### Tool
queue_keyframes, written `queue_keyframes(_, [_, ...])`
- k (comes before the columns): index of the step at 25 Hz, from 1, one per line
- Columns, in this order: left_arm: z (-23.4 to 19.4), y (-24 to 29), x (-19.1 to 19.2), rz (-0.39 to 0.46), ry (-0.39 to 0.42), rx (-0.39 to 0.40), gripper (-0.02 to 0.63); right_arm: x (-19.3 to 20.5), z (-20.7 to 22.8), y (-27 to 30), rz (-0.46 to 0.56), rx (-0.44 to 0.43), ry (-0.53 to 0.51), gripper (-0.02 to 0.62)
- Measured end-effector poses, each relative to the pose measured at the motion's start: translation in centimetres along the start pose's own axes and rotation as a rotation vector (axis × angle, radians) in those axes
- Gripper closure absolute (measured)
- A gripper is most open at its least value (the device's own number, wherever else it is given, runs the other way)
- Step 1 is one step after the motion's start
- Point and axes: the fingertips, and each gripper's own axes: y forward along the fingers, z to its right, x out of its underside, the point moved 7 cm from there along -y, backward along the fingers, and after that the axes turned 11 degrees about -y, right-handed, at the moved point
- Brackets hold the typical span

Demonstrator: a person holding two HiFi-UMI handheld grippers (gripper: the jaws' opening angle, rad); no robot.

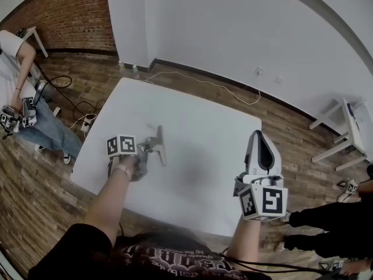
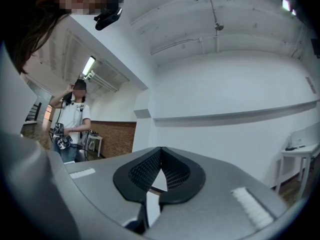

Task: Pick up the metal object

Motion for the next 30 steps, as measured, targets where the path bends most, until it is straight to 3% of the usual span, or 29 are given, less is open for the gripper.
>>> queue_keyframes(11, [1.1,-0.4,0.0,0.019,-0.022,-0.02,0.603,0.1,0.6,-0.2,0.0,0.001,0.015,0.583])
queue_keyframes(19, [2.8,-0.9,0.7,-0.039,0.11,-0.043,0.603,0.3,0.3,0.2,-0.011,-0.013,-0.001,0.584])
queue_keyframes(30, [6.8,-4.2,-1.0,0.042,0.254,-0.008,0.604,0.1,0.0,0.4,-0.001,-0.019,0.003,0.584])
